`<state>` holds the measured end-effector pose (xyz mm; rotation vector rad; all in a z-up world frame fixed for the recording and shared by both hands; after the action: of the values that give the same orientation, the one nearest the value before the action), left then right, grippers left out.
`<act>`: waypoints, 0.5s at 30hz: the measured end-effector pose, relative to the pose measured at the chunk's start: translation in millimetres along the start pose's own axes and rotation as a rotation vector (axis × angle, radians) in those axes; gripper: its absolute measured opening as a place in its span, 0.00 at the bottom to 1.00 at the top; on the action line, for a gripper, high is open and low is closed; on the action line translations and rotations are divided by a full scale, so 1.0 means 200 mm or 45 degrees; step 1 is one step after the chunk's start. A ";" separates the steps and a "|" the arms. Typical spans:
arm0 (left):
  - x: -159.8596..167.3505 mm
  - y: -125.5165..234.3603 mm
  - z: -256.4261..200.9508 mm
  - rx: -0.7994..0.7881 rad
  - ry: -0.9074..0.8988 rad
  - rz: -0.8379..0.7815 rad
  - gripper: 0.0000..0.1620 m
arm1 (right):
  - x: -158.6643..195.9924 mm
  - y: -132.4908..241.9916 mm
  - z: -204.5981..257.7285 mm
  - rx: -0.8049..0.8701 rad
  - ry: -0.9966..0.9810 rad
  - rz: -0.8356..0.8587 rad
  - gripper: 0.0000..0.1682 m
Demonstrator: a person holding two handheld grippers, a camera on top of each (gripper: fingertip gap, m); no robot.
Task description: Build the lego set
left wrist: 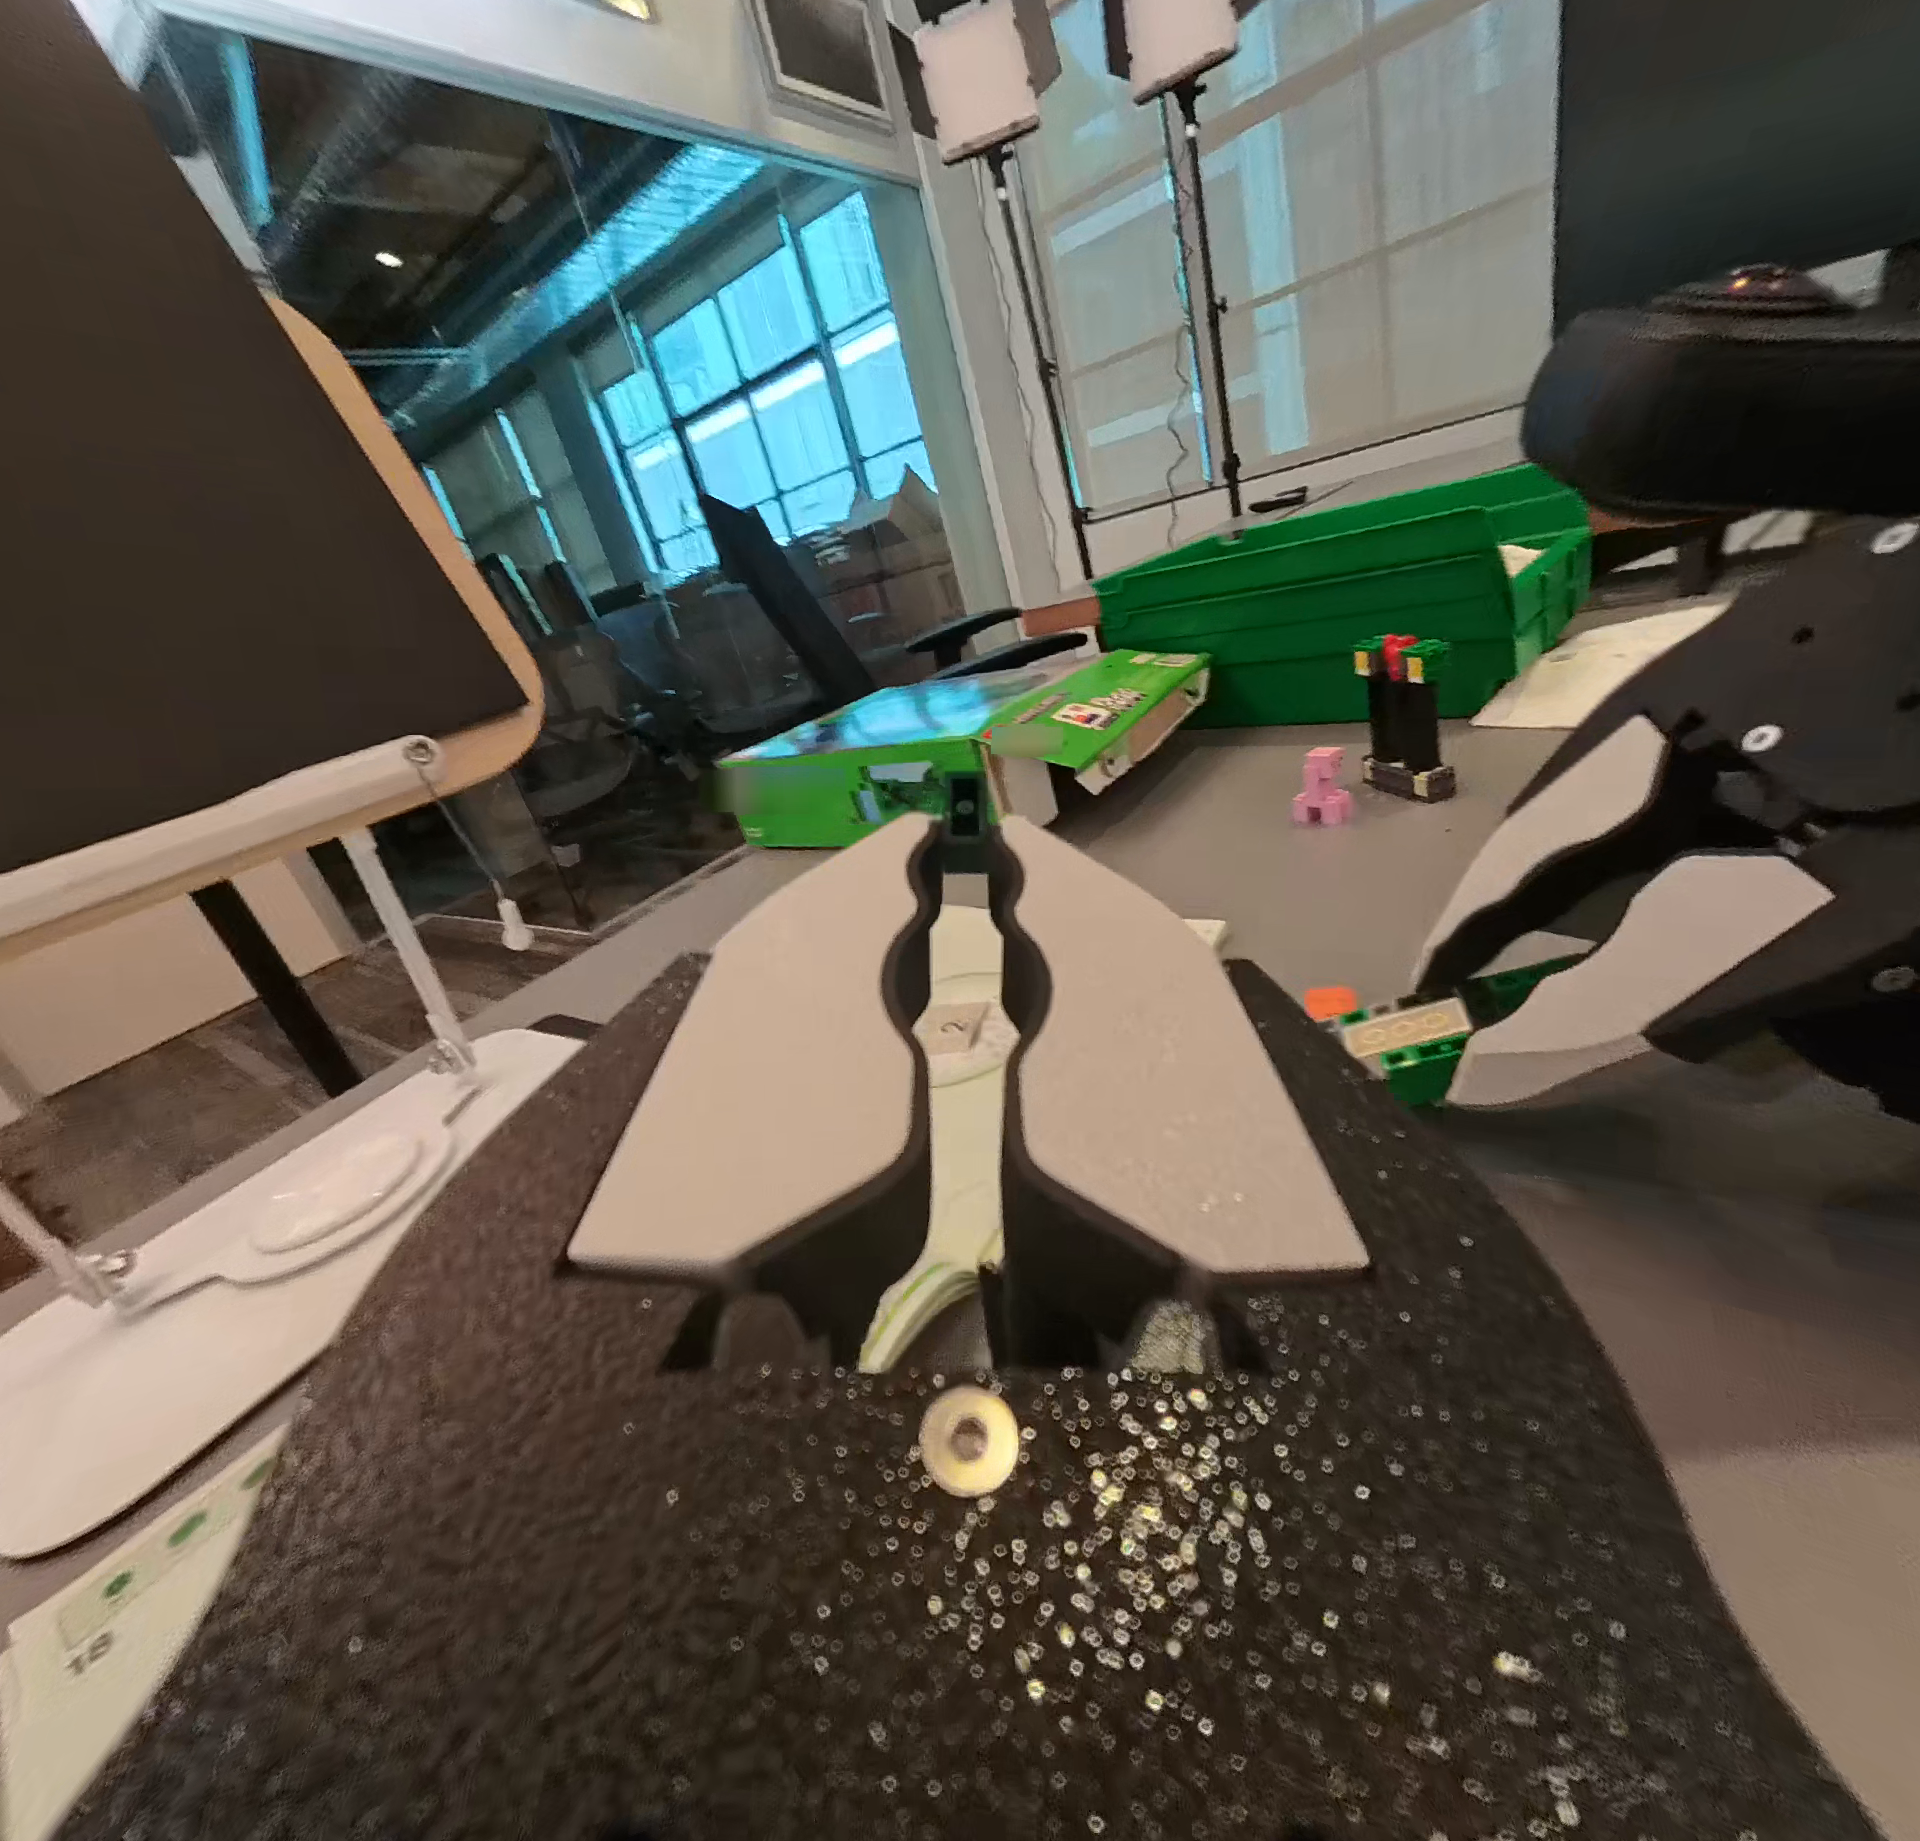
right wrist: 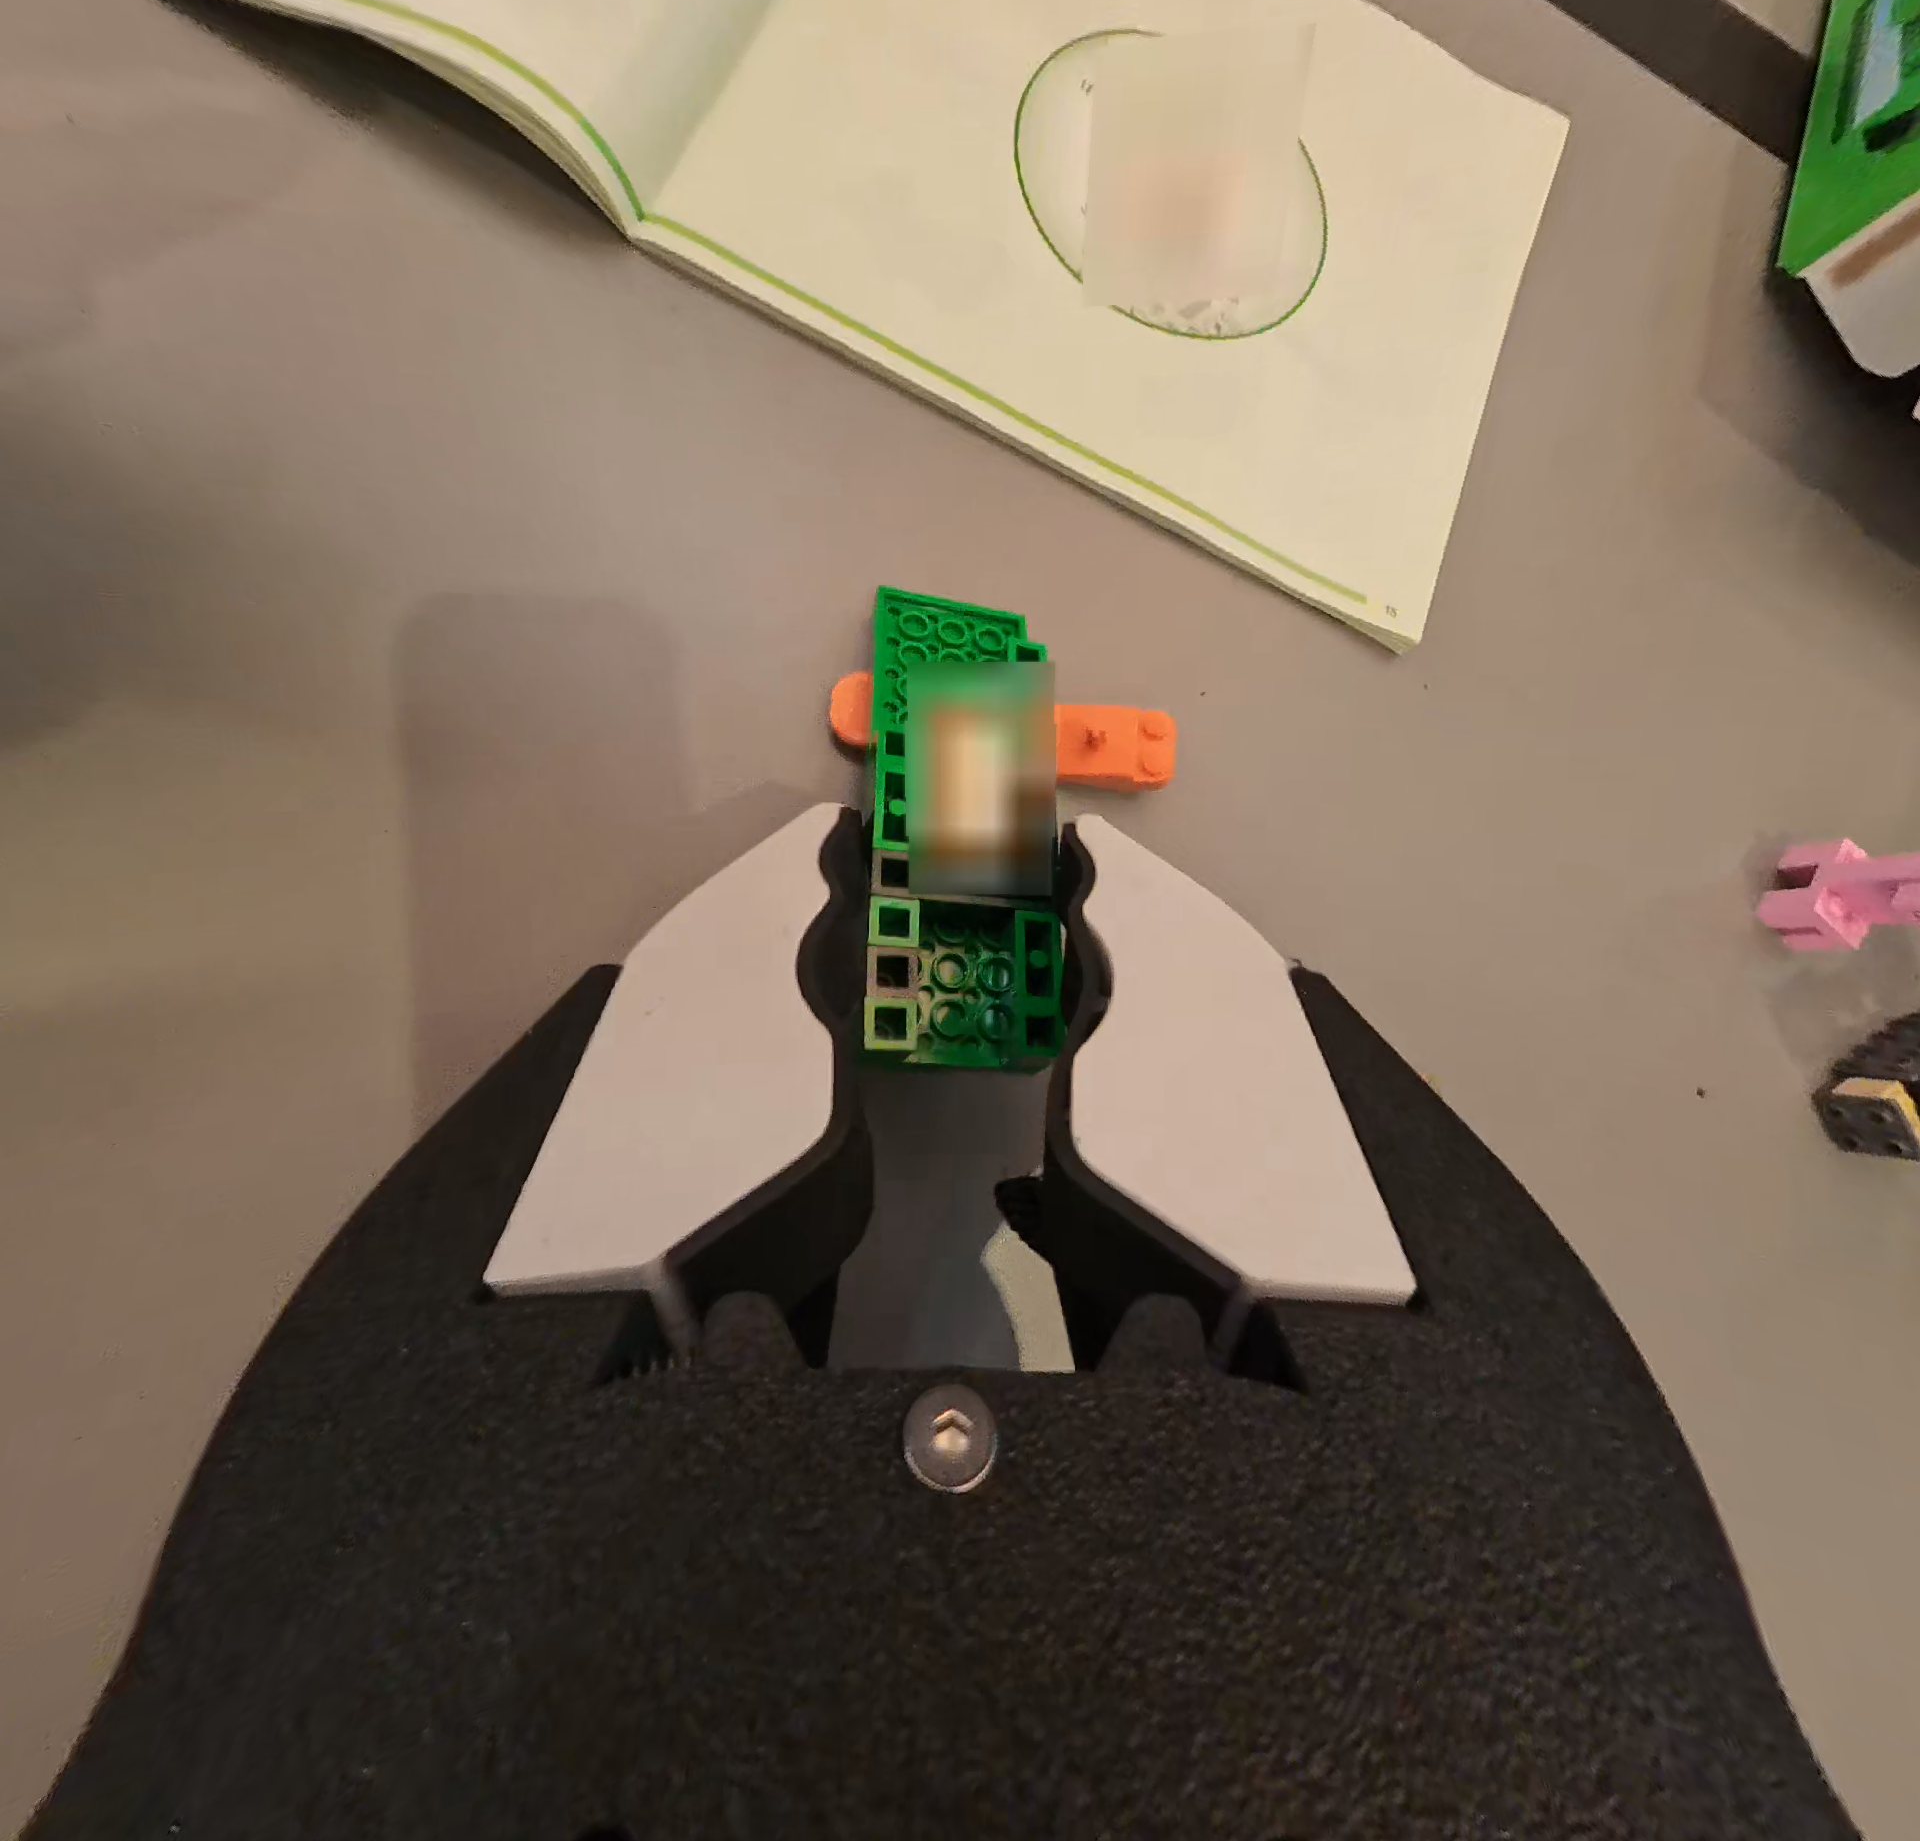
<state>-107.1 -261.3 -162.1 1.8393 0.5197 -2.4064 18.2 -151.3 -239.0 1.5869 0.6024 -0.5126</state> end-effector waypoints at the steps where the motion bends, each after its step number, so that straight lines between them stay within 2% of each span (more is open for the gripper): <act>1: 0.01 -0.01 -0.01 0.027 0.010 0.014 0.05 | 0.00 -0.01 0.01 -0.007 0.015 0.002 0.21; 5: 0.02 -0.02 -0.04 0.113 0.008 0.046 0.04 | 0.00 -0.04 0.03 -0.024 0.061 0.039 0.21; 10: 0.03 -0.02 -0.02 0.110 0.036 0.063 0.05 | 0.03 -0.06 0.03 -0.015 -0.027 0.070 0.21; 13: 0.03 -0.02 -0.02 0.114 0.037 0.069 0.05 | 0.03 -0.04 0.01 0.023 -0.024 0.075 0.25; 15: 0.04 -0.02 -0.03 0.129 0.036 0.078 0.05 | 0.03 -0.03 0.01 0.027 -0.041 0.058 0.31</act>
<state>-105.2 -254.1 -169.3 1.9014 0.3436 -2.4126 18.9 -152.1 -248.6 1.6059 0.5367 -0.5109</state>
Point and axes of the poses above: each gripper's, where its closed fingertips meet, y back along the fingers, x out of its underside, z = x × y across the jaws, the point moved 5 cm from there along y, back along the fingers, and after that the axes turned 9 degrees about -x, right-handed, at the moved point
